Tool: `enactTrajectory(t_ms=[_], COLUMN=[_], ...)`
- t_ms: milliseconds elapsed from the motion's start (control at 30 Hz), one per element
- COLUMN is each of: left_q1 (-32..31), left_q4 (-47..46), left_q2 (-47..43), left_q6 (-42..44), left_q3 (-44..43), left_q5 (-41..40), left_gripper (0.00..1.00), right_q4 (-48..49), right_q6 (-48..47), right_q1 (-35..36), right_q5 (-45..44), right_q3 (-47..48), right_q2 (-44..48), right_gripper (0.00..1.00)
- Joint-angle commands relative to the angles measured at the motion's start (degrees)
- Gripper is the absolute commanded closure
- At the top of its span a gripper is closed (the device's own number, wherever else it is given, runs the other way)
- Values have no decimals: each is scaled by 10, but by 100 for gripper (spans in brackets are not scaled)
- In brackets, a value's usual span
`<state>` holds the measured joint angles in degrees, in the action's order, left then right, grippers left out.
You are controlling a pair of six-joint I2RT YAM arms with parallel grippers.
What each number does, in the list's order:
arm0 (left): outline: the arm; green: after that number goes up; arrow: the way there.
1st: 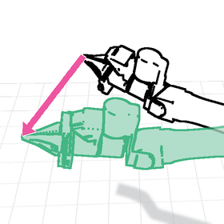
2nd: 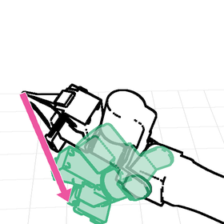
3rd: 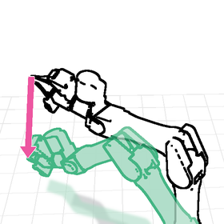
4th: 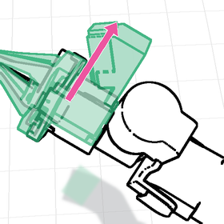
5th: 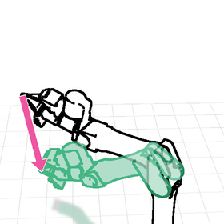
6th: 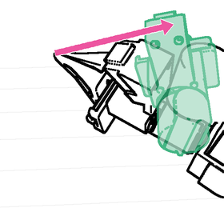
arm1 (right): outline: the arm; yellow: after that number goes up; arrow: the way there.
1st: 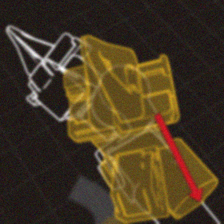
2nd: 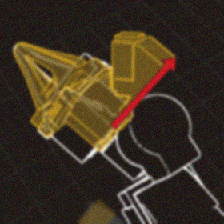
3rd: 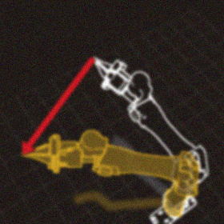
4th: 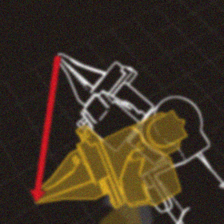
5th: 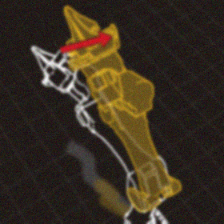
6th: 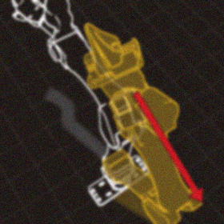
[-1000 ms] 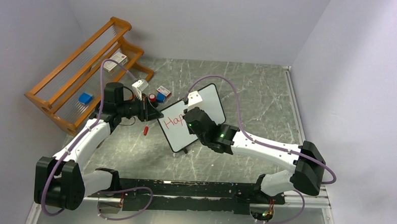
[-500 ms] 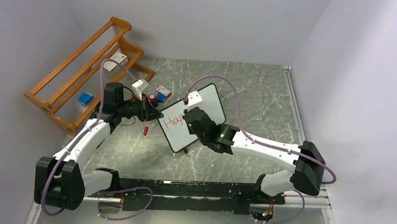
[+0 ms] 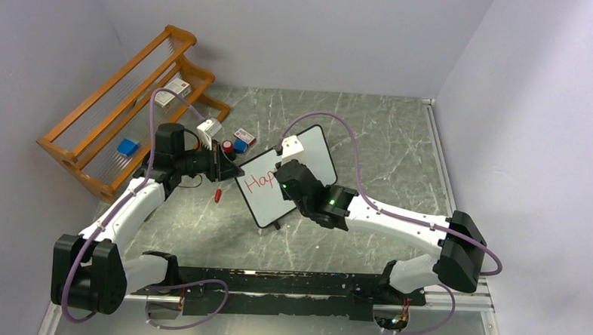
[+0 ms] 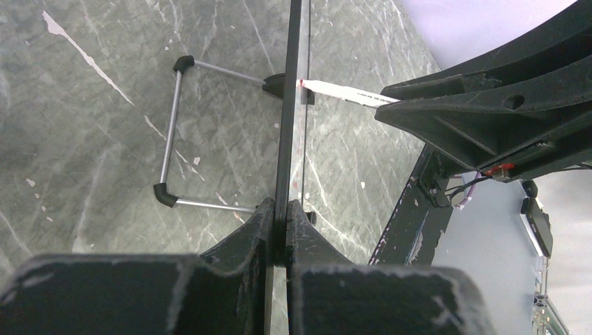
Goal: Write a sentence on the whiteboard
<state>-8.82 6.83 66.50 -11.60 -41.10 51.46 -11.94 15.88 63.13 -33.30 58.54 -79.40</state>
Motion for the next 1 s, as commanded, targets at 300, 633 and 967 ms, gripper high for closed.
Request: enactTrajectory(t_ms=[300,633,967], left_q1=[-1,-1,-1], left_q4=[25,25,27], left_q2=[13,13,13], left_q6=[13,13,14], left_q3=[4,4,4], left_q5=[-24,-24,-25], left_gripper=[95,95,95], right_q4=[-18,-27,-22], right_q6=[19,29,27], right_q1=[-15,-14,-5], right_q5=[-16,7,32], right_q3=[-4,-17,-15], right_q2=[-3,10,11], right_gripper=[100,100,100])
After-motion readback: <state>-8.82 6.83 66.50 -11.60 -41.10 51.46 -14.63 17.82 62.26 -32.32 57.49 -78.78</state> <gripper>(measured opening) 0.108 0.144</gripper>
